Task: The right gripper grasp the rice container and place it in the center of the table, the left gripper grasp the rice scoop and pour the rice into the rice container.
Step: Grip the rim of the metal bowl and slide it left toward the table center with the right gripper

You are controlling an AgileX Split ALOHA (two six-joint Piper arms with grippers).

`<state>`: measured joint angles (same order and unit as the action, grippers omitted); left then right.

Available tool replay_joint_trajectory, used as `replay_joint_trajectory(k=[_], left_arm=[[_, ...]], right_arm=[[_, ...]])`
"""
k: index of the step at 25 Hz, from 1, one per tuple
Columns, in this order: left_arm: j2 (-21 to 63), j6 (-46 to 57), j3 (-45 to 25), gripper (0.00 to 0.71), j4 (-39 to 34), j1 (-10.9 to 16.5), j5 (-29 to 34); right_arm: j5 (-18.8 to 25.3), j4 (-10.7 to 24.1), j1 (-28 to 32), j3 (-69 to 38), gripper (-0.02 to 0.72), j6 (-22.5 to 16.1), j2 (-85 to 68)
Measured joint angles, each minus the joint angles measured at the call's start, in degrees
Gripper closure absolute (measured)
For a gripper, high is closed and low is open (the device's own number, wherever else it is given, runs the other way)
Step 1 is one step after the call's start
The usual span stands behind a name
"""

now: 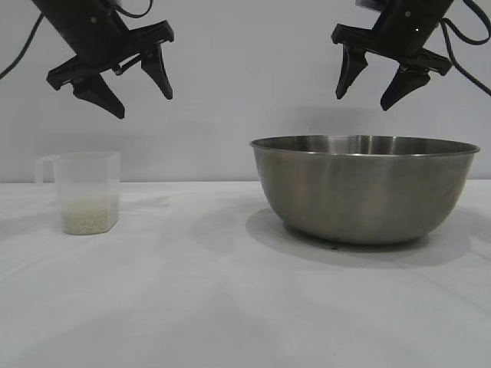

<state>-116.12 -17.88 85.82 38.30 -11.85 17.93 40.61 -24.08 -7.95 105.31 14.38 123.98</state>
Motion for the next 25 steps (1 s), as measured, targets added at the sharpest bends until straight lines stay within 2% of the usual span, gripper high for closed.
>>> replay_joint_trajectory(k=[15,21,25], left_arm=[[0.0,0.0,0.0,0.224,0.0,0.0,0.0],[0.0,0.0,0.0,0.224,0.0,0.0,0.0],[0.0,0.0,0.0,0.224,0.0,0.0,0.0]], right_arm=[[0.9,0.0,0.0,0.0,0.223,0.0,0.0],[4.3,0.4,0.5,0.0,0.223,0.0,-0.7],[8.6,2.2,1.5,0.0,0.223,0.0,-3.5]])
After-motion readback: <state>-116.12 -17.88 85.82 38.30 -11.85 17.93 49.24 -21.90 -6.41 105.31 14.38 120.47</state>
